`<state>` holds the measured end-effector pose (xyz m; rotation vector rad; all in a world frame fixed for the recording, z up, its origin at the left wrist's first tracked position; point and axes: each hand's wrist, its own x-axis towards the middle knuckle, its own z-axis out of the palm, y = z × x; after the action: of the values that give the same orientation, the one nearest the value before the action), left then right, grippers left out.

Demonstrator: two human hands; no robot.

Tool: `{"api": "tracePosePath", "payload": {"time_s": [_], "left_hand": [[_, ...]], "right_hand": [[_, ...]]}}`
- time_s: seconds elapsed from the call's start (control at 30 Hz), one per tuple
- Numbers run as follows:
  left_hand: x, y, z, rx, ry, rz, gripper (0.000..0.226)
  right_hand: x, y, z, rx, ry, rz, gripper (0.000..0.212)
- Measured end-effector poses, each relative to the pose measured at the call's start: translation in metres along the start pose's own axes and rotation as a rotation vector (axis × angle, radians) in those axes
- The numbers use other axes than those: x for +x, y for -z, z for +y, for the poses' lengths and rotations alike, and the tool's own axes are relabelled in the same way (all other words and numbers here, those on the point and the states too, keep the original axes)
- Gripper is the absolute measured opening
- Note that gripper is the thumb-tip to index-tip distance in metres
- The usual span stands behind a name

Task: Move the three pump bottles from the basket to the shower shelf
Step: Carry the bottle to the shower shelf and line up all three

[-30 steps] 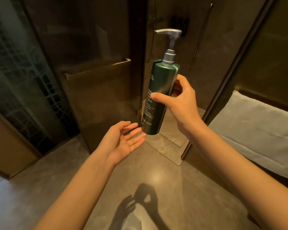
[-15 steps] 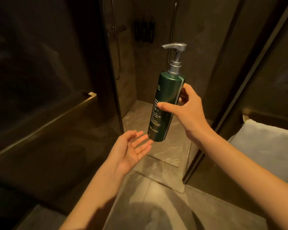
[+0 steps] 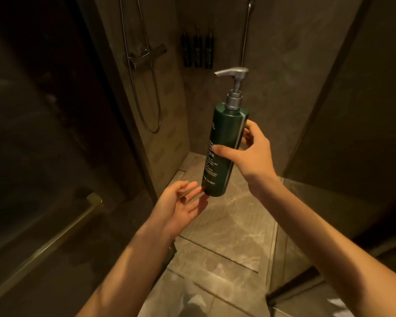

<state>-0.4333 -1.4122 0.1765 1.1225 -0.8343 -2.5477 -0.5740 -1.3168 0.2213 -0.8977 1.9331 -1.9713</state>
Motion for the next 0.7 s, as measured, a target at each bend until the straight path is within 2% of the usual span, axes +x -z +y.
{"api": "tracePosePath", "payload": {"time_s": [0.13,0.4,0.7], "left_hand": [[0.073,-0.022,0.036,0.014,0.058,0.019,0.033],[0.213,-0.085,0.14,0.021,0.016,-0.097,0.034],[0.338,-0.112,0.177,0.038,0.11,0.024,0.03]], "right_hand": [[0.068,-0.007,0.035,-0.016,0.002,0.03,0.065],[0.242,-0.019,0.056,-0.097,0.064,0.084,0.067],[0.358,-0.016,0.132,-0.056,-0.011,0.079,0.068]]}}
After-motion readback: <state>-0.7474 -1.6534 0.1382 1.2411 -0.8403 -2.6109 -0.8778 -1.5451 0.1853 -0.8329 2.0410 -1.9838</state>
